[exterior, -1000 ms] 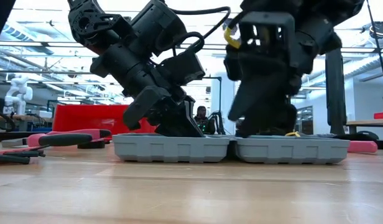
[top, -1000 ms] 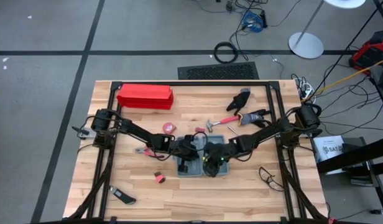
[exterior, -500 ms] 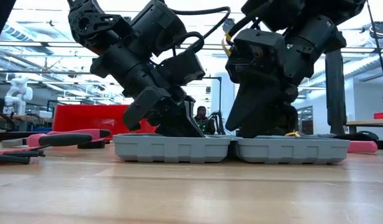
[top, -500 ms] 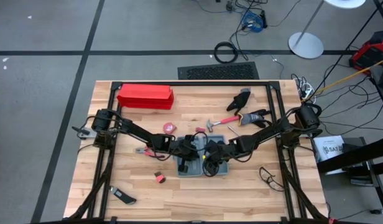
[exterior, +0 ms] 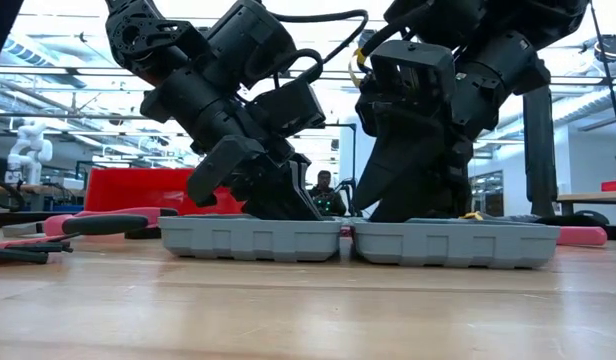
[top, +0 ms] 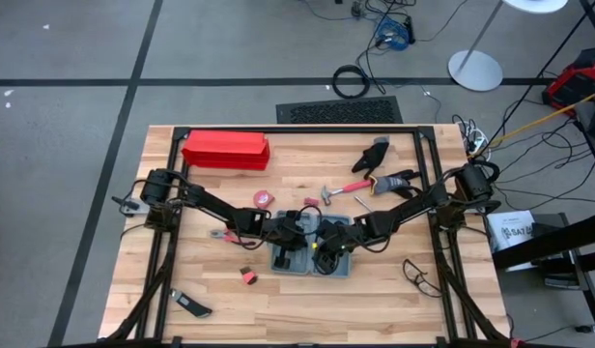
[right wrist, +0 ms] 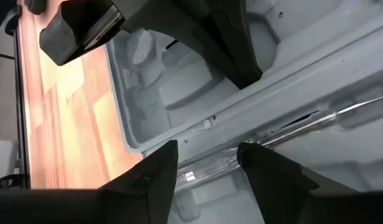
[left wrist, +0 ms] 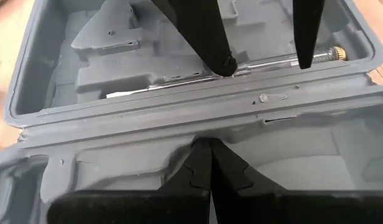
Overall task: Prefit tool cases
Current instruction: Remove the transparent flat screwdriver from the gray pre-fit tool case
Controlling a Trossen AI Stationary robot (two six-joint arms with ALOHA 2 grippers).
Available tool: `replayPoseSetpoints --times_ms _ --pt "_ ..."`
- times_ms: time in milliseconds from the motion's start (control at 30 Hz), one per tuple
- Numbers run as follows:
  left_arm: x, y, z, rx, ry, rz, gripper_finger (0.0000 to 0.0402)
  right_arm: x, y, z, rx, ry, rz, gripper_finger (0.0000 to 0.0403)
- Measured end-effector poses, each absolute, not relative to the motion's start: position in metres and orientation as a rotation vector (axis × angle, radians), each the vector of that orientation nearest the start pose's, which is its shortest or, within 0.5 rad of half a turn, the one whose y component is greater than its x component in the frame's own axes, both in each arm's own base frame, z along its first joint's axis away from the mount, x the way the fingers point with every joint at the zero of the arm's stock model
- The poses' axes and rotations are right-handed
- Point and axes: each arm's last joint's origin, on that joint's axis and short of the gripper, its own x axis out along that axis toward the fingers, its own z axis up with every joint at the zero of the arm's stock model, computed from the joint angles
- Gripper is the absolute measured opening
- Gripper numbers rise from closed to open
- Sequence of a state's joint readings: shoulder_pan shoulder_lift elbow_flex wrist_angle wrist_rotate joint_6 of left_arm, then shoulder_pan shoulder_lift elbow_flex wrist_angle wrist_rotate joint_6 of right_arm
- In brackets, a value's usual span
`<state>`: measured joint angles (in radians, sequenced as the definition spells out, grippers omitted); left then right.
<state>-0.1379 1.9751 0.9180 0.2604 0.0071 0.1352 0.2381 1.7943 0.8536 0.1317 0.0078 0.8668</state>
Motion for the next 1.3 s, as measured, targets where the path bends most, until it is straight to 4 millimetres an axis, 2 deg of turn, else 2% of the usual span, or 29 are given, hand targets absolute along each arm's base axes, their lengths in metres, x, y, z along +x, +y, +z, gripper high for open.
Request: replayPoseSetpoints --times_ms 833,1100,1300 --pt "0.362 -0.050 0.094 0.179 0.779 -0.175 0.0000 0.332 0.079 0.130 0.726 0.798 -0.141 0.0183" --pt "0.363 -0.049 0.095 0.181 0.765 -0.171 0.0000 0.339 0.079 0.136 0.793 0.724 -0.069 0.0183" --pt "0.364 -0.049 0.096 0.178 0.755 -0.169 0.0000 0.342 0.073 0.136 0.720 0.698 -0.059 0.0183"
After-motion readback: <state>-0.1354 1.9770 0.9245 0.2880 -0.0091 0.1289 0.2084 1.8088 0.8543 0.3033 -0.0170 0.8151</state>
